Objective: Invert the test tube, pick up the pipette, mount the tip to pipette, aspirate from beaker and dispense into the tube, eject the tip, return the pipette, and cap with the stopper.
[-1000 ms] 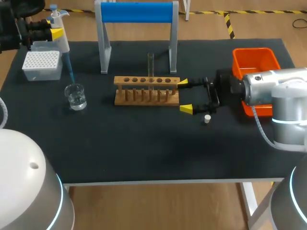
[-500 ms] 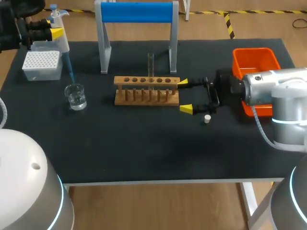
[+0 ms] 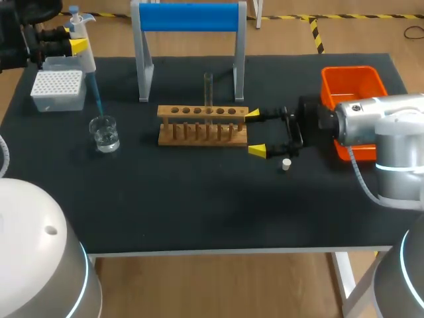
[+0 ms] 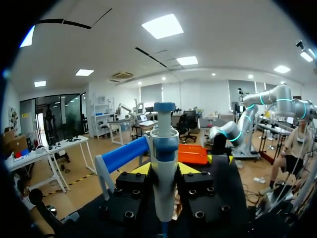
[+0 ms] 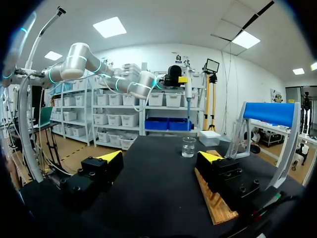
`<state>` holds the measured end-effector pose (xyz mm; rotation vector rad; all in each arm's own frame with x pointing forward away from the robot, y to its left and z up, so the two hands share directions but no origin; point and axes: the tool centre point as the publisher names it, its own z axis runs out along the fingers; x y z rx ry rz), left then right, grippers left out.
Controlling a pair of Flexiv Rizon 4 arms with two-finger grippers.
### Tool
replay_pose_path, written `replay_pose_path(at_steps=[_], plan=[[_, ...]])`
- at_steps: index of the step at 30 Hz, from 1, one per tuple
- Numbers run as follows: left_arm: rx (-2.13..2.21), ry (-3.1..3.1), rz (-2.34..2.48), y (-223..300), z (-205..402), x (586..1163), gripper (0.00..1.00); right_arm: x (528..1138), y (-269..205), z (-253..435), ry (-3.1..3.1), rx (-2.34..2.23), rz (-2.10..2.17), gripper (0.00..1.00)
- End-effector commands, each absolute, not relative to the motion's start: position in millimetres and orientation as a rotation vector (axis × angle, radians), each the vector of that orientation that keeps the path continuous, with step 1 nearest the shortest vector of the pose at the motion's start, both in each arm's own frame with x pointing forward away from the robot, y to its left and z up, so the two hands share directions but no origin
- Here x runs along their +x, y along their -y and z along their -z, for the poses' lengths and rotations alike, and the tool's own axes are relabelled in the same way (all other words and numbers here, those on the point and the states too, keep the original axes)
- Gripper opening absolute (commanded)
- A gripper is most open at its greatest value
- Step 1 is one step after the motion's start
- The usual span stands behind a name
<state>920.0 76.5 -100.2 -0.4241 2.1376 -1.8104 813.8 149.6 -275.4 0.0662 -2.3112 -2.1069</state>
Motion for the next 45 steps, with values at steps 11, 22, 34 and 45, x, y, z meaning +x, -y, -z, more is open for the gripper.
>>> replay_pose_path(at_steps=[11,22,34,45], plan=[[-0.421,-2.136,1.813,-76.8,100.8,920.4,0.00,811.2,-187.5,276.4,2.367,0.101,2.016,1.00],[-0.421,-2.136,1.813,-76.8,100.8,920.4,0.00,815.4,-253.2,278.1,2.458,-0.003,1.917,1.00],[-0.421,-2.136,1.813,-76.8,100.8,920.4,0.00,816.2,-314.8,280.1,2.614,-0.086,1.886,1.00],[-0.421,-2.136,1.813,-76.8,100.8,920.4,0.00,827.8,-339.5,293.4,2.710,-0.202,1.868,1.00]])
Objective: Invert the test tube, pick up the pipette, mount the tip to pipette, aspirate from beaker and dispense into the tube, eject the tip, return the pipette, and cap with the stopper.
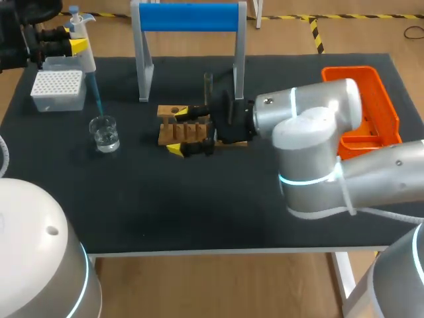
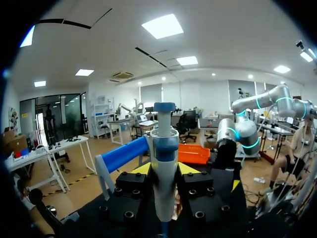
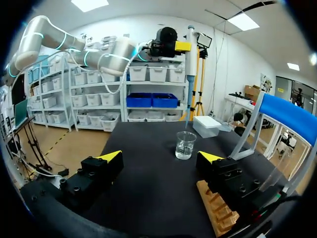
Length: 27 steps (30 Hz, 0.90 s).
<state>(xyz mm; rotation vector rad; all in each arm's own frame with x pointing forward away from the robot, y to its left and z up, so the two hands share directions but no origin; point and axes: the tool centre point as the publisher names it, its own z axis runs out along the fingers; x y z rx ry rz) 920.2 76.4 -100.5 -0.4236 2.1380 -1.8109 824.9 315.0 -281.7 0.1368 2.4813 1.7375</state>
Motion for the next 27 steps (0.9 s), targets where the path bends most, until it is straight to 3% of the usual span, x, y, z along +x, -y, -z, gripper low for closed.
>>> replay_pose_path(at_steps=[1,27], plan=[[-0.421,-2.136,1.813,-76.8,100.8,920.4,0.00,829.0,-341.1,295.2,-2.453,0.180,-1.680,1.00],[-0.421,-2.136,1.813,-76.8,100.8,920.4,0.00,846.5,-376.2,324.8,-2.439,0.358,-1.574,1.00]])
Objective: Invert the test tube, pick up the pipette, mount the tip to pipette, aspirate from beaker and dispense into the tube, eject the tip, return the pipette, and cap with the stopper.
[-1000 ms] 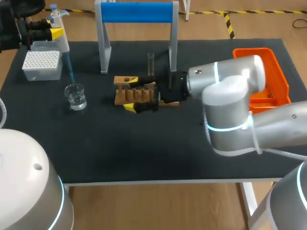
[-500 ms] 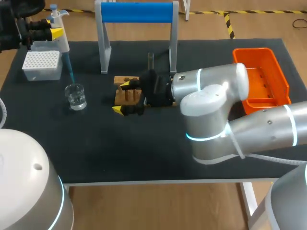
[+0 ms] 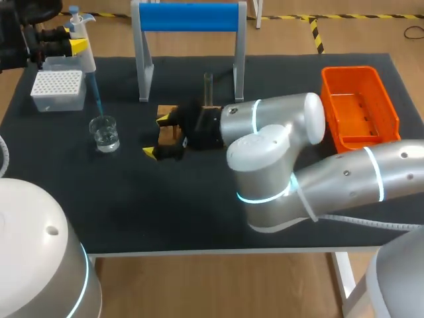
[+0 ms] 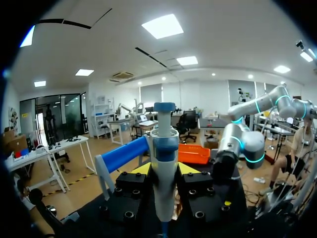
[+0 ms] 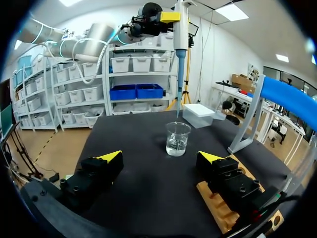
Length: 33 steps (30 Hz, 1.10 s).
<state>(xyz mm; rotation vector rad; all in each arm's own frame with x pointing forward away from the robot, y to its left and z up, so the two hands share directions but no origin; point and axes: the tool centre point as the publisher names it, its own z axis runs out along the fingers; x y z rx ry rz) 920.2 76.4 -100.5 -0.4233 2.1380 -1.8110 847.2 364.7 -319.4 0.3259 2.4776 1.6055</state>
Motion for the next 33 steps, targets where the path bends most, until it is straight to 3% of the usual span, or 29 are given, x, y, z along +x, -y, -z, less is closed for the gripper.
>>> replay_pose_path(at_steps=[1,33], plan=[[-0.421,-2.136,1.813,-76.8,100.8,920.4,0.00,846.6,-377.0,325.3,-2.438,0.356,-1.572,1.00],[-0.421,-2.136,1.813,-76.8,100.8,920.4,0.00,845.1,-379.2,323.5,-2.417,0.344,-1.558,1.00]])
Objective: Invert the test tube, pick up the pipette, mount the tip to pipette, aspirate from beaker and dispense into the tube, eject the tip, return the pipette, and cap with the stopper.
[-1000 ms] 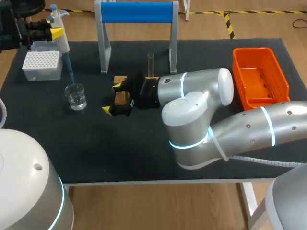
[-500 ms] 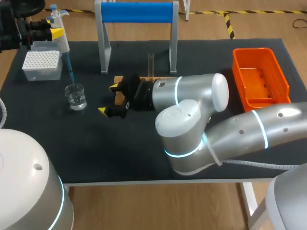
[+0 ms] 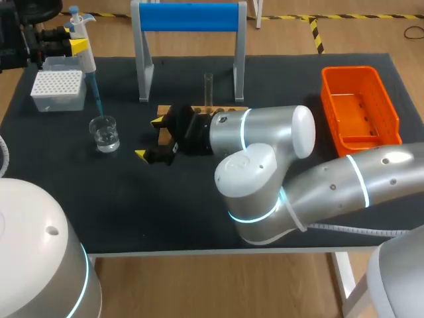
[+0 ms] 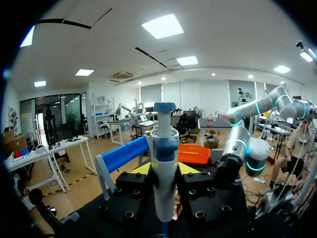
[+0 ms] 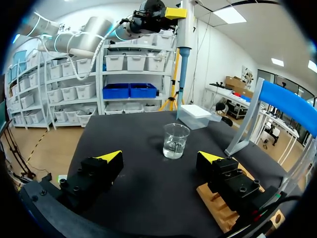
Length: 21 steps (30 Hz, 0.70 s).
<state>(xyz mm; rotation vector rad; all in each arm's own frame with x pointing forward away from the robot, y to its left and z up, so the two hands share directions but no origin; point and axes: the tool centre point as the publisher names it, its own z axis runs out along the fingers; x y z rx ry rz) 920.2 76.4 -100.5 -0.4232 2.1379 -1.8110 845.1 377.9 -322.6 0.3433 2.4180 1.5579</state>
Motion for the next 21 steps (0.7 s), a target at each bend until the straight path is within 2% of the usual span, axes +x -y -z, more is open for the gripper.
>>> replay_pose_path(at_steps=[1,21], plan=[[-0.421,-2.136,1.813,-76.8,100.8,920.4,0.00,845.1,-379.2,323.5,-2.417,0.344,-1.558,1.00],[-0.468,-2.131,1.818,-86.6,126.2,926.6,0.00,845.1,-379.2,323.5,-2.417,0.344,-1.558,1.00]])
